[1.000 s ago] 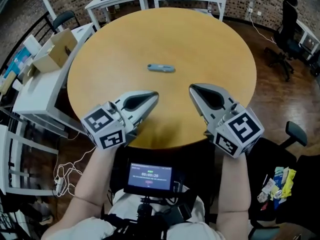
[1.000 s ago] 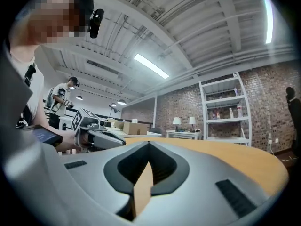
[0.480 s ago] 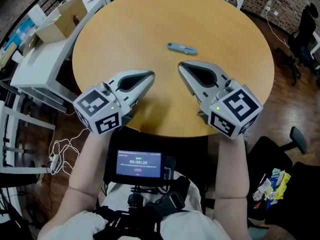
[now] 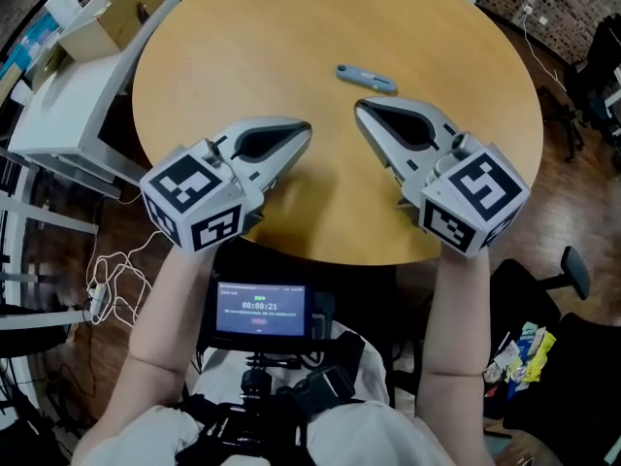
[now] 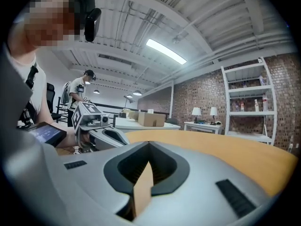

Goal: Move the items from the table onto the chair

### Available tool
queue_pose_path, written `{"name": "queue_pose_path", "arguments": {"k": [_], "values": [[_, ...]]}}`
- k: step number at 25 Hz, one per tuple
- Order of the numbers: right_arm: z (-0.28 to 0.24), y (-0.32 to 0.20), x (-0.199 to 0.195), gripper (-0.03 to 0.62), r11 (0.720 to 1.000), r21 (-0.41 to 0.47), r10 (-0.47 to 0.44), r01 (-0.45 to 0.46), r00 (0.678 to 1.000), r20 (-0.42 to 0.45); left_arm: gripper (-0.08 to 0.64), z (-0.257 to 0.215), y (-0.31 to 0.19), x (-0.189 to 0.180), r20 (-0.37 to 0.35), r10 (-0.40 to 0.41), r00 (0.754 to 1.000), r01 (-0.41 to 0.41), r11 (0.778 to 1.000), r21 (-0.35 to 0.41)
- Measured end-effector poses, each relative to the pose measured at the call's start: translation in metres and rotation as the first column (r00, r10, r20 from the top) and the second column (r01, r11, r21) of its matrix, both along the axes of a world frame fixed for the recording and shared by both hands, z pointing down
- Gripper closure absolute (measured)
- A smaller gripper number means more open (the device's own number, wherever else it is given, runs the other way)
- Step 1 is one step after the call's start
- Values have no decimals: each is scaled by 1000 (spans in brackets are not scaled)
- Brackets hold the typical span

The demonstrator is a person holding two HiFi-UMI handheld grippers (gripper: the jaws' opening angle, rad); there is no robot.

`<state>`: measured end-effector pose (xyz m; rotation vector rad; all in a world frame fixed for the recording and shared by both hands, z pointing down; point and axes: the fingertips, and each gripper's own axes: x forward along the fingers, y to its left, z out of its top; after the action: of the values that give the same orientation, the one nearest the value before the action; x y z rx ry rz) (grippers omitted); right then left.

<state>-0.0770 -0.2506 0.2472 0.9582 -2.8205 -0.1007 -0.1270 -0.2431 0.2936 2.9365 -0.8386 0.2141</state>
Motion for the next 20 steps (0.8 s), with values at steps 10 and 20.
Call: {"name": "queue_pose_path", "arguments": {"k": [10,20], "values": [[12,-2,-5,592,999,-33,-29,27,998,-50,551,-1,7,7,5,53,999,-53,999,-1],[25,-14,-7,592,998,-48,-57,52,992,-110,552,2,0,7,7,70,998,-70,998,-5]]}}
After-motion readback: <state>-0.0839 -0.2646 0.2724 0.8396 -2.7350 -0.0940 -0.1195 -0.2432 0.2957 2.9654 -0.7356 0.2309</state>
